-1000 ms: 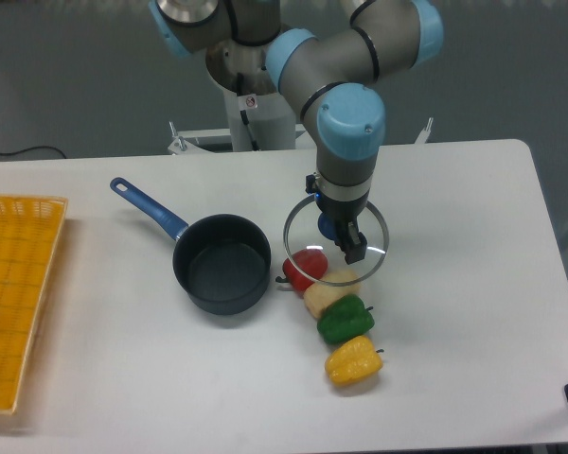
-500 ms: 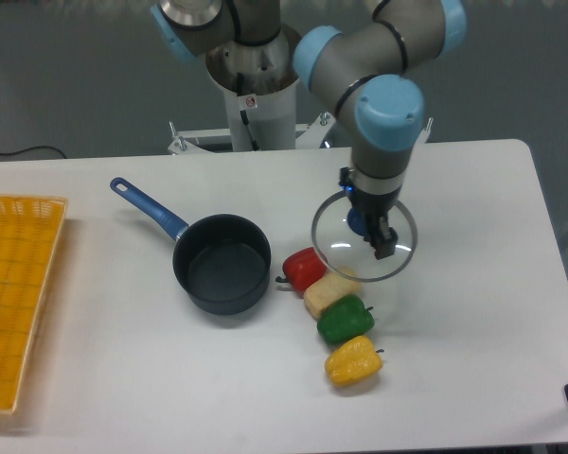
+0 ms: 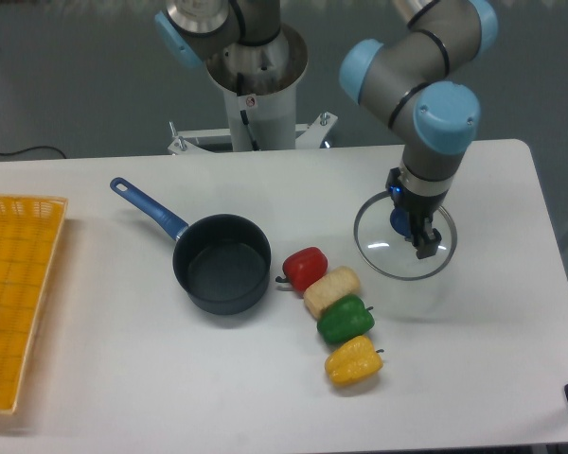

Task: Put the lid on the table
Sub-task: 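Carry the glass lid with the gripper away from the peppers, sideways, then lower the held glass lid flat onto the table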

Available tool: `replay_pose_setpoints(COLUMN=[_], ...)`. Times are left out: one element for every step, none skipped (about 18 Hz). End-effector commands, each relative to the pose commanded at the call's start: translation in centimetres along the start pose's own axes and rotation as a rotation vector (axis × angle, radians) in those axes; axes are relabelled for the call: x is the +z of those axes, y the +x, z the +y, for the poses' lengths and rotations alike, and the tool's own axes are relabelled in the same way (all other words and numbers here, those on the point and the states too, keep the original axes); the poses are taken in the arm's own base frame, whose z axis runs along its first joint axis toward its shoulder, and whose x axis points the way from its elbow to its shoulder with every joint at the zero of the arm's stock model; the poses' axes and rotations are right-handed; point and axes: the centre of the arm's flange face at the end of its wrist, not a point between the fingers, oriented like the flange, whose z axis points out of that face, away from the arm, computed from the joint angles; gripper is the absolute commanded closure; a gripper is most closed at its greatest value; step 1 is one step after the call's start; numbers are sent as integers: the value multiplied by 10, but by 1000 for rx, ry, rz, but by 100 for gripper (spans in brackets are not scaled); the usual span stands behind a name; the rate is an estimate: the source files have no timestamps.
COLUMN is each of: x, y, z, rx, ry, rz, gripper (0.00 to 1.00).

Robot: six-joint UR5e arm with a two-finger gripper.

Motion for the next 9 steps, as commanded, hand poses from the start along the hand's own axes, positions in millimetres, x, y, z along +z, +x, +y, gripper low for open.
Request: replay_pose_setpoints(x=[7,12,17,22,27,34,40,44,48], y=[-2,-2,-3,-4,-4,-4,-6,-7,-7], z=[2,10,15,18,24,26,28,30,32], rx=[17,17,20,31,35,34,33,31,30], ry=[1,-1,-5,-10,-14,-9,-7,-9,-13], rz=[5,6,8,12,19,29,37,41,46], gripper=[61,61,61,61,61,61,61,61,61])
